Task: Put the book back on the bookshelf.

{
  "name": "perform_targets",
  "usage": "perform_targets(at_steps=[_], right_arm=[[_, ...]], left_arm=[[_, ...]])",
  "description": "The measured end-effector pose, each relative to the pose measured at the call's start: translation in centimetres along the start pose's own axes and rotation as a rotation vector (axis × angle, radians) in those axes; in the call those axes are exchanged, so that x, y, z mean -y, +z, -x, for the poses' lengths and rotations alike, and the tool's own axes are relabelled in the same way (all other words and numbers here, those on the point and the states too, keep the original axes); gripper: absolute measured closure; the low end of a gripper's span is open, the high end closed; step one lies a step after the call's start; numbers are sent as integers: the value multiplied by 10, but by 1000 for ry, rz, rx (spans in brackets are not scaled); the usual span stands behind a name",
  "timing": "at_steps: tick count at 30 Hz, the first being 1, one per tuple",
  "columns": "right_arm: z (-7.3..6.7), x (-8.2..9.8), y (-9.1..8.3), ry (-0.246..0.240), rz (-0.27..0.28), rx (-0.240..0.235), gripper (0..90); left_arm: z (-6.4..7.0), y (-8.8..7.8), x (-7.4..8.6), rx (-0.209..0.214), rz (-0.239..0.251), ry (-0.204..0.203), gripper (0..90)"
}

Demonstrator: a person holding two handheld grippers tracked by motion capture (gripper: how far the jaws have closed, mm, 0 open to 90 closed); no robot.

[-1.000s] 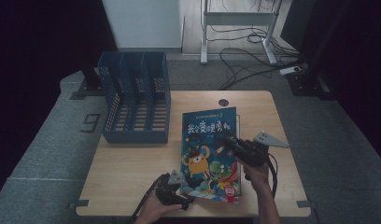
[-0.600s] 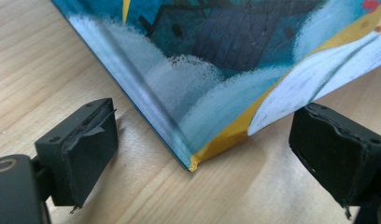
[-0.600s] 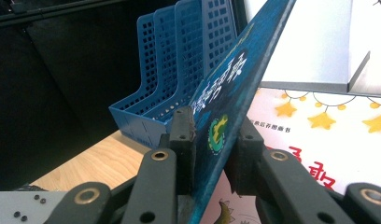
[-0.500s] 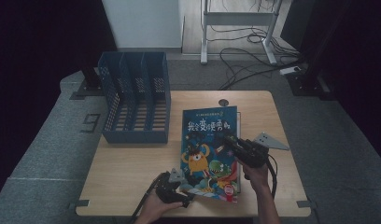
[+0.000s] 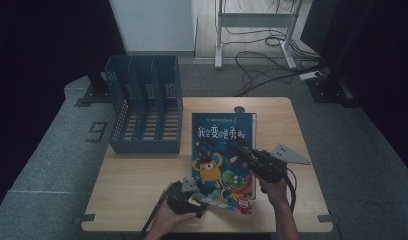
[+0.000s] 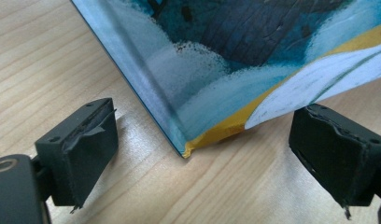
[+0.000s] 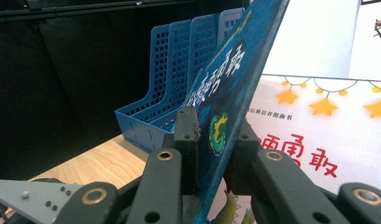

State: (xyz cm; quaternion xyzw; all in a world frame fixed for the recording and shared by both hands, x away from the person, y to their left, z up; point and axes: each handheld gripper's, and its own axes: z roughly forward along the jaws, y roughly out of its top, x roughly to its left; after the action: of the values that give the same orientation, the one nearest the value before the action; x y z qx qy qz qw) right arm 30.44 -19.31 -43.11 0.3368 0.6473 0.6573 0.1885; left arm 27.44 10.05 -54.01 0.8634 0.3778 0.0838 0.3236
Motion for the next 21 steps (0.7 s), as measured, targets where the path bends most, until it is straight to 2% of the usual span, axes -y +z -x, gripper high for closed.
perform_targets(at_steps=[2,6,10,17,21], right_arm=[[0,0,-1,-3,2,-3,775],[-1,-2,-4,-21,7,-10,781],[-1,-2,-6,-35,11,-21,784],[0,-2,-8,-23,16,-24,790],[-3,-4,-10,-50,20,-23,795]], left_arm=[[-2,1,-2,-9,-5,-1,80],[-6,2,-6,4,-8,-17,80],[-6,3,-7,0,-8,-11,80],[-8,7,-13,-6,-19,-10,80],[-11,12,-20,-10,-30,-6,80]])
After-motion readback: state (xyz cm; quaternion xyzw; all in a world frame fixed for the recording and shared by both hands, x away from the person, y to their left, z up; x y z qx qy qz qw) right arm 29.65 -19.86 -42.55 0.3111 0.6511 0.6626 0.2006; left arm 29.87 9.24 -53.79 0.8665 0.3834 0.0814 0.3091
